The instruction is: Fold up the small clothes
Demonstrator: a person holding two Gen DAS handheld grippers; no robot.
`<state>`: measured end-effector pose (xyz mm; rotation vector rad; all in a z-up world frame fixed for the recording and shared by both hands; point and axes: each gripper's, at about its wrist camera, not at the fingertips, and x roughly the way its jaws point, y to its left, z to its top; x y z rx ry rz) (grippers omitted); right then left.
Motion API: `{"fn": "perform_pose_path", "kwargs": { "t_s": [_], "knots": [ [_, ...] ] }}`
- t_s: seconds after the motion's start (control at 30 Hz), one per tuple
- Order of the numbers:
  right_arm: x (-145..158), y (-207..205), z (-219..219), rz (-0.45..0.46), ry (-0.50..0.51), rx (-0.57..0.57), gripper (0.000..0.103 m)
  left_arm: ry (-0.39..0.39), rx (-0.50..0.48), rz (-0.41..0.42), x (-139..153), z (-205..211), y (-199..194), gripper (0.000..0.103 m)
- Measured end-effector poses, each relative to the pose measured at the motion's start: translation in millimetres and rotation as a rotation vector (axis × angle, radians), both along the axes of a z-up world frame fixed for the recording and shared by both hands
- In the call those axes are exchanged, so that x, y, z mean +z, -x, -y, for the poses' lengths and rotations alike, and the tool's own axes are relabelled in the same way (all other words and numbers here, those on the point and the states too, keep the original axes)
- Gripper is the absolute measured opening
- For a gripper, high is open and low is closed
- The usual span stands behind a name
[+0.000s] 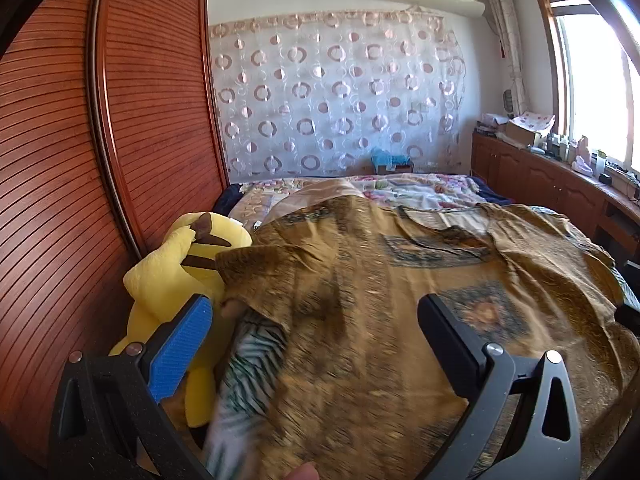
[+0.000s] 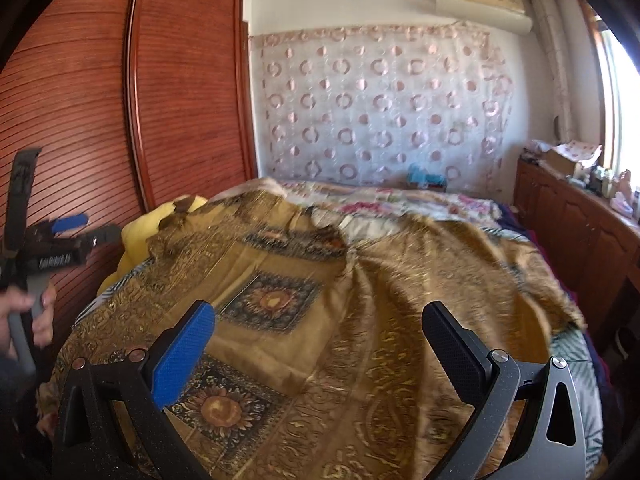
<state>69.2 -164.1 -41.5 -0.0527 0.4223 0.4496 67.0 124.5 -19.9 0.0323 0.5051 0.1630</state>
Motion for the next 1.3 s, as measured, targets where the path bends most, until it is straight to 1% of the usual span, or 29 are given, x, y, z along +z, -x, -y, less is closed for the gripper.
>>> {"fn": "perform_pose_path", "kwargs": {
  "t_s": [0.1, 0.2, 0.27, 0.47, 0.53, 0.6, 0.7, 0.8, 0.87, 0.9, 0.97, 1.0, 1.07, 1.1, 1.13, 1.17, 1.23, 1.3],
  "knots": [
    [0.3, -13.2, -2.1, -0.041, -0.012, 0.034, 0.103, -0.008, -0.012, -0.023, 0.4, -18.7, -18.3, 0.103],
    [1.9, -20.0, -2.7, -0.055, -0.013, 0.050, 0.103, 0.042, -0.026, -0.049, -2.8, -42.2, -37.8, 0.103],
    [5.5, -24.4, -0.2, -0.058, -0.011, 0.061, 0.103, 0.073, -0.026, -0.079, -8.3, -58.9, -55.5, 0.099],
    [9.2, -50.8, -9.8, -0.053, 0.011, 0.102, 0.103, 0.072, -0.017, -0.182, -28.7, -84.1, -102.5, 0.095],
    [10.0, -62.5, -15.4, -0.051, 0.024, 0.114, 0.103, 0.104, -0.005, -0.221, -37.2, -98.0, -123.1, 0.095],
    [10.9, -74.2, -21.5, -0.050, 0.026, 0.125, 0.103, 0.134, 0.001, -0.248, -41.6, -108.0, -133.4, 0.095],
    [11.6, -82.2, -22.5, -0.063, -0.001, 0.137, 0.103, 0.180, 0.001, -0.299, -52.6, -122.0, -155.9, 0.095],
    [7.4, -84.2, -24.2, -0.079, -0.028, 0.142, 0.103, 0.223, -0.019, -0.346, -60.6, -128.0, -172.5, 0.095],
    [2.7, -83.5, -24.4, -0.087, -0.031, 0.140, 0.103, 0.254, -0.044, -0.407, -68.9, -127.6, -182.7, 0.094],
    [0.9, -84.0, -24.3, -0.091, -0.031, 0.140, 0.103, 0.243, -0.056, -0.432, -72.5, -124.8, -187.5, 0.090],
    [-2.4, -80.7, -23.8, -0.092, -0.027, 0.149, 0.103, 0.242, -0.073, -0.450, -74.0, -123.0, -192.6, 0.071],
    [-2.3, -78.9, -24.8, -0.087, -0.020, 0.151, 0.103, 0.245, -0.077, -0.457, -73.8, -121.8, -194.5, 0.064],
    [-3.3, -76.4, -28.4, -0.078, -0.007, 0.154, 0.103, 0.236, -0.097, -0.463, -70.9, -116.3, -195.1, 0.041],
    [-3.1, -74.8, -28.7, -0.077, -0.006, 0.157, 0.103, 0.208, -0.099, -0.459, -68.3, -111.9, -194.6, 0.034],
    [-3.9, -72.6, -28.8, -0.073, -0.005, 0.162, 0.103, 0.164, -0.105, -0.459, -65.3, -104.3, -193.4, 0.025],
    [-3.9, -70.5, -29.6, -0.069, -0.004, 0.164, 0.103, 0.140, -0.110, -0.462, -63.5, -100.1, -193.1, 0.014],
    [-3.8, -68.3, -30.5, -0.064, -0.002, 0.168, 0.103, 0.065, -0.113, -0.467, -59.5, -88.9, -191.8, 0.009],
    [-4.4, -67.4, -29.7, -0.062, -0.008, 0.170, 0.103, 0.005, -0.115, -0.470, -56.6, -83.5, -193.2, 0.006]
  ]
}}
